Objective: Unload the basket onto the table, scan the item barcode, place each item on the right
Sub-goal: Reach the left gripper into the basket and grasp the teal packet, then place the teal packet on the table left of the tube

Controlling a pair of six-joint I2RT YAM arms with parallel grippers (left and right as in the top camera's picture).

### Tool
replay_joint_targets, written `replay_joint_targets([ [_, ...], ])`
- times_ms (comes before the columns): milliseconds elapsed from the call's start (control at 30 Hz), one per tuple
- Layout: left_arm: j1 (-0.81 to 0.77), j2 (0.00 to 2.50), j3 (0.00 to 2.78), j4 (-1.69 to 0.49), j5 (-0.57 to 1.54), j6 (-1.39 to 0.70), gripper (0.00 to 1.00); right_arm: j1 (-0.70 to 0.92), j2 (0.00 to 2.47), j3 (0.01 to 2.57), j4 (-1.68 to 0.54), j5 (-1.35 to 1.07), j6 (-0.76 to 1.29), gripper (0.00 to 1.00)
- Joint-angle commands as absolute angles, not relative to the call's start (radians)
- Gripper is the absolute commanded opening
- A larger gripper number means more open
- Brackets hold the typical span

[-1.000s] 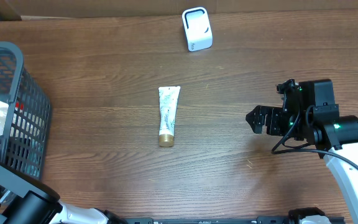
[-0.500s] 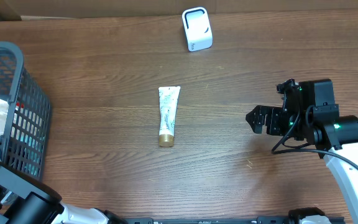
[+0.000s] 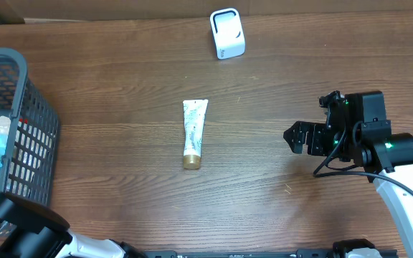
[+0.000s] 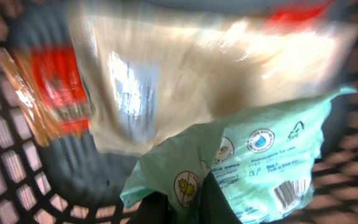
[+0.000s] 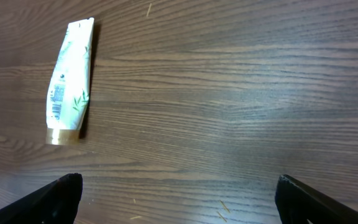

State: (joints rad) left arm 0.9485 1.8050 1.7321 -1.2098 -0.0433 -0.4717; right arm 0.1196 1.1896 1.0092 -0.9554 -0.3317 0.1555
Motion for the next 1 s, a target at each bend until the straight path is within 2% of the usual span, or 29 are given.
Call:
replay_joint_targets([
  [0,0.942,1.797,1.98,-1.309,-0.023,-0.47,0.04,0.125,1.187,1.034,-0.949,-0.323,0.148,1.0],
  [167,0.941,1.797,2.233,-1.426,0.204,-0.385,0.04,0.125,1.187,1.034,-0.949,-0.323,0.148,1.0],
  [333,0.869,1.769,2.415,-1.546,0.654,-0.129,0.04,0.125,1.187,1.034,-0.948,-0.323,0.148,1.0],
  [367,0.837,1.757,2.417,-1.567,0.667,-0.112,0.04,0.125,1.187,1.034,-0.948,-0.322,0.148,1.0],
  [600,0.491,1.747,2.373,-1.689,0.498,-0.04,0.04,0.125,1.187,1.034,-0.947,-0.323,0.148,1.0],
  [767,0.195,1.748,2.154,-1.686,0.257,-0.043,0.05,0.125,1.187,1.034,-0.945,-0.323,0.148,1.0],
  [967,0.052,1.748,1.789,-1.508,0.173,-0.163,0.04,0.125,1.187,1.034,-0.923,-0.323,0.148,1.0],
])
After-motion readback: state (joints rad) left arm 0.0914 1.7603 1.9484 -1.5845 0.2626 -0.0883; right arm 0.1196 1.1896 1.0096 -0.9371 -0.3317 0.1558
